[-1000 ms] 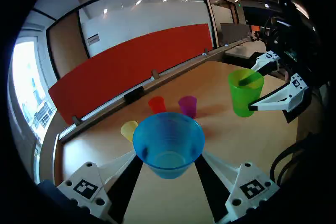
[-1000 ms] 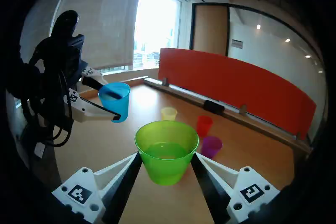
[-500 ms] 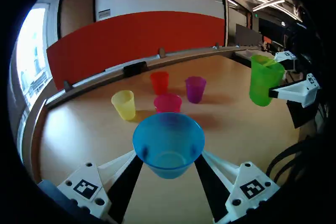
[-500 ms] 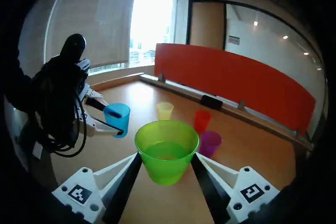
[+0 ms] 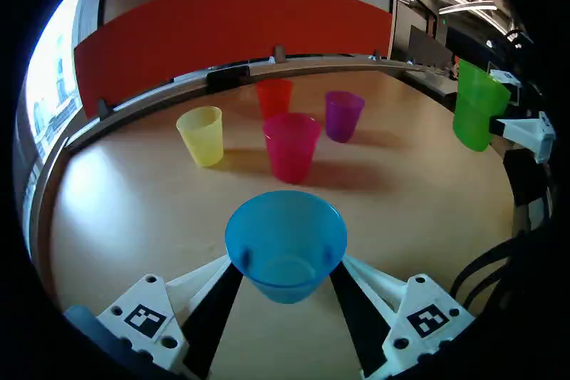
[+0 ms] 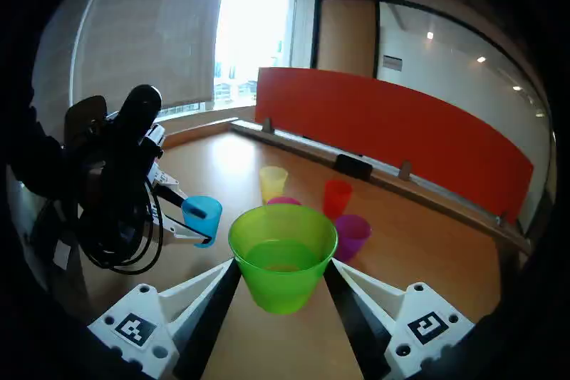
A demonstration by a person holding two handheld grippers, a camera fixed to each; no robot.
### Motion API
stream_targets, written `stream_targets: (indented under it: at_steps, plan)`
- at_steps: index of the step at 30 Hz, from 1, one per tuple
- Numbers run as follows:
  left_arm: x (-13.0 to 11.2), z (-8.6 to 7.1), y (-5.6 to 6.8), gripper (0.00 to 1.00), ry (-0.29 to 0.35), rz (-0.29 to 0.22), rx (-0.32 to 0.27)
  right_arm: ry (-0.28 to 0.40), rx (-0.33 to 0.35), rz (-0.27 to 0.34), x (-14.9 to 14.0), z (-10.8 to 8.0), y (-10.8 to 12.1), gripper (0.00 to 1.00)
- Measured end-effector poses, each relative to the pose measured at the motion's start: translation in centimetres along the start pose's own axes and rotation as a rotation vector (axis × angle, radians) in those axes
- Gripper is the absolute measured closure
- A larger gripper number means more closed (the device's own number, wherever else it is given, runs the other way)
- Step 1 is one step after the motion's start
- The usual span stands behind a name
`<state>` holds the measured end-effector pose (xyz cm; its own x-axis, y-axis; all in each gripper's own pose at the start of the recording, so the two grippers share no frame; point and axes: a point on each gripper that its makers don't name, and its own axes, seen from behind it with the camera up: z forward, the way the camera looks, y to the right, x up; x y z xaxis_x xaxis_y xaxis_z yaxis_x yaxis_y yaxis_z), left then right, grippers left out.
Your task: Pour water
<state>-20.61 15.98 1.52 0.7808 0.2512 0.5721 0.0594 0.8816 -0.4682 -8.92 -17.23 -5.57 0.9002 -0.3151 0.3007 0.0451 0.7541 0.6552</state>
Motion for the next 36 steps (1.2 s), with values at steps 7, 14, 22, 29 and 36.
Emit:
stream_targets:
  at_steps: [7, 14, 22, 29, 36]
  plan:
    - [-0.4, 1.0, -0.3, 0.21, -0.014, -0.012, -0.006, -0.004, 0.000, 0.001, 0.0, 0.1, -0.1, 0.15]
    - [-1.1, 1.5, -0.5, 0.21, -0.028, -0.003, -0.006, -0.009, -0.003, 0.001, -0.2, 0.1, -0.2, 0.15]
    - [-1.6, 2.0, -0.7, 0.20, -0.038, 0.002, 0.003, -0.015, -0.006, 0.001, -0.4, 0.2, 0.0, 0.15]
    - [-1.8, 2.2, -0.8, 0.15, -0.048, 0.010, 0.010, -0.019, -0.005, 0.003, -0.6, 0.4, 0.0, 0.15]
    - [-1.3, 1.9, -0.8, 0.11, -0.032, 0.017, 0.022, -0.020, -0.004, 0.002, -0.7, 0.8, -0.1, 0.15]
